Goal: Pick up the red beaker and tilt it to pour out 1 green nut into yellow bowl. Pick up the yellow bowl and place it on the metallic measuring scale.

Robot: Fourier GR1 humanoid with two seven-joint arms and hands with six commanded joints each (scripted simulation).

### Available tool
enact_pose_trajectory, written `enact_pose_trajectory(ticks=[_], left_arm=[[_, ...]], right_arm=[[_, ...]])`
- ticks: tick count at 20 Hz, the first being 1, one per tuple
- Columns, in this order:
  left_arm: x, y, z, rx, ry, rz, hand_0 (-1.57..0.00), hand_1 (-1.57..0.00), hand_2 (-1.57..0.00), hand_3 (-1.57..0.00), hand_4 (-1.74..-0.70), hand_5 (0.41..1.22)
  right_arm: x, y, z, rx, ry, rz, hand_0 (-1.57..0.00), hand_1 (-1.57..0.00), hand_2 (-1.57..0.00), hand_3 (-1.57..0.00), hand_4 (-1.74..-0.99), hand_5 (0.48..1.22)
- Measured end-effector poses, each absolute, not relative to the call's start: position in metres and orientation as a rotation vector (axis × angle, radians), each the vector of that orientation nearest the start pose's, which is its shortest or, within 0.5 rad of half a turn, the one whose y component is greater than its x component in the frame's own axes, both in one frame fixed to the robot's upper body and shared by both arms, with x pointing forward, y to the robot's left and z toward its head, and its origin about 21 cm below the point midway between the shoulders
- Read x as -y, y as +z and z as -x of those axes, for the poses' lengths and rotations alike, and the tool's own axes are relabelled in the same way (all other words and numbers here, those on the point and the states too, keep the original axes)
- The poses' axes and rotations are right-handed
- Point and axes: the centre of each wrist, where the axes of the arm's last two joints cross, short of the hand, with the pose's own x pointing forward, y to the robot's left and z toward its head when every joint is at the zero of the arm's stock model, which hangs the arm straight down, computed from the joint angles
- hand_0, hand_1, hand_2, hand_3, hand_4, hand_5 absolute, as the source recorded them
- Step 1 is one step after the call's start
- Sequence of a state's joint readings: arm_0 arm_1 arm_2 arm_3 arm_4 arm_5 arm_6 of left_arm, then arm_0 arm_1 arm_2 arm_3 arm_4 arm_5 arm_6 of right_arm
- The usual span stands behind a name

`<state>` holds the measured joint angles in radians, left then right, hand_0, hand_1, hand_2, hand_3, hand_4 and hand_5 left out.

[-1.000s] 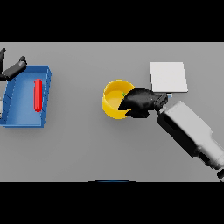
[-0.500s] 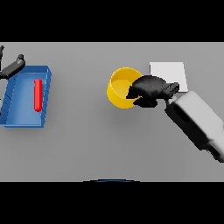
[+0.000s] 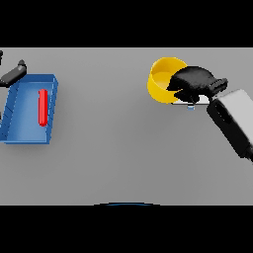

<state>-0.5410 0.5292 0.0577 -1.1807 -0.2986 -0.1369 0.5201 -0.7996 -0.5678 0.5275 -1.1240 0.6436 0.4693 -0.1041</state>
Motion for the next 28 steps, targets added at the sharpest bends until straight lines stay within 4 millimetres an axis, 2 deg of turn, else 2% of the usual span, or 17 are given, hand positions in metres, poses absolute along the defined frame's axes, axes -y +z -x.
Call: enact_pose_trajectory(ticks=[3, 5, 7, 9, 13, 18, 19, 21, 22, 23, 24, 26, 28], left_arm=[[-0.342, 0.13, -0.37, 1.103, -0.458, -0.703, 0.0, 0.0, 0.0, 0.0, -0.8, 0.753], [-0.342, 0.134, -0.368, 1.107, -0.45, -0.691, 0.0, 0.0, 0.0, 0.0, -0.81, 0.755], [-0.34, 0.131, -0.364, 1.094, -0.44, -0.696, 0.0, 0.0, 0.0, 0.0, -0.82, 0.762], [-0.341, 0.134, -0.359, 1.096, -0.432, -0.703, 0.0, 0.0, 0.0, 0.0, -0.83, 0.767], [-0.336, 0.136, -0.363, 1.089, -0.423, -0.7, 0.0, 0.0, 0.0, 0.0, -0.84, 0.775], [-0.336, 0.134, -0.363, 1.062, -0.421, -0.712, 0.0, 0.0, 0.0, 0.0, -0.84, 0.786], [-0.341, 0.137, -0.363, 1.057, -0.42, -0.722, 0.0, 0.0, 0.0, 0.0, -0.84, 0.776], [-0.339, 0.135, -0.366, 1.071, -0.426, -0.712, 0.0, 0.0, 0.0, 0.0, -0.84, 0.771], [-0.341, 0.135, -0.366, 1.073, -0.425, -0.713, 0.0, 0.0, 0.0, 0.0, -0.84, 0.772], [-0.341, 0.133, -0.366, 1.071, -0.428, -0.704, 0.0, 0.0, 0.0, 0.0, -0.84, 0.773], [-0.343, 0.134, -0.363, 1.075, -0.422, -0.704, 0.0, 0.0, 0.0, 0.0, -0.84, 0.775], [-0.339, 0.133, -0.367, 1.077, -0.426, -0.694, 0.0, 0.0, 0.0, 0.0, -0.85, 0.771], [-0.339, 0.133, -0.365, 1.086, -0.422, -0.688, 0.0, 0.0, 0.0, 0.0, -0.85, 0.765]], right_arm=[[0.225, 0.134, -0.403, 1.223, 1.79, 0.569, -1.56, -1.57, -1.57, -1.27, -1.723, 1.221], [0.227, 0.134, -0.406, 1.225, 1.789, 0.571, -1.57, -1.53, -1.57, -1.38, -1.726, 1.221], [0.245, 0.12, -0.415, 1.143, 1.709, 0.645, -1.54, -1.46, -1.53, -1.45, -1.727, 1.221], [0.259, 0.116, -0.42, 1.125, 1.662, 0.657, -1.53, -1.42, -1.5, -1.49, -1.729, 1.221], [0.267, 0.102, -0.426, 1.094, 1.629, 0.678, -1.5, -1.34, -1.43, -1.54, -1.73, 1.221], [0.274, 0.097, -0.428, 1.06, 1.625, 0.674, -1.39, -1.2, -1.32, -1.56, -1.73, 1.221], [0.277, 0.094, -0.428, 1.063, 1.629, 0.669, -1.4, -1.21, -1.32, -1.56, -1.73, 1.221], [0.279, 0.094, -0.43, 1.066, 1.611, 0.674, -1.42, -1.23, -1.4, -1.54, -1.728, 1.221], [0.28, 0.091, -0.43, 1.059, 1.611, 0.657, -1.4, -1.18, -1.29, -1.54, -1.67, 1.221], [0.275, 0.093, -0.432, 1.054, 1.598, 0.656, -1.41, -1.15, -1.18, -1.39, -1.644, 1.221], [0.28, 0.091, -0.431, 1.049, 1.596, 0.644, -1.32, -1.04, -1.04, -1.24, -1.621, 1.155], [0.278, 0.092, -0.432, 1.033, 1.578, 0.634, -1.05, -0.78, -0.78, -0.98, -1.58, 1.037], [0.278, 0.094, -0.432, 1.022, 1.569, 0.627, -0.83, -0.6, -0.59, -0.79, -1.55, 0.955]])
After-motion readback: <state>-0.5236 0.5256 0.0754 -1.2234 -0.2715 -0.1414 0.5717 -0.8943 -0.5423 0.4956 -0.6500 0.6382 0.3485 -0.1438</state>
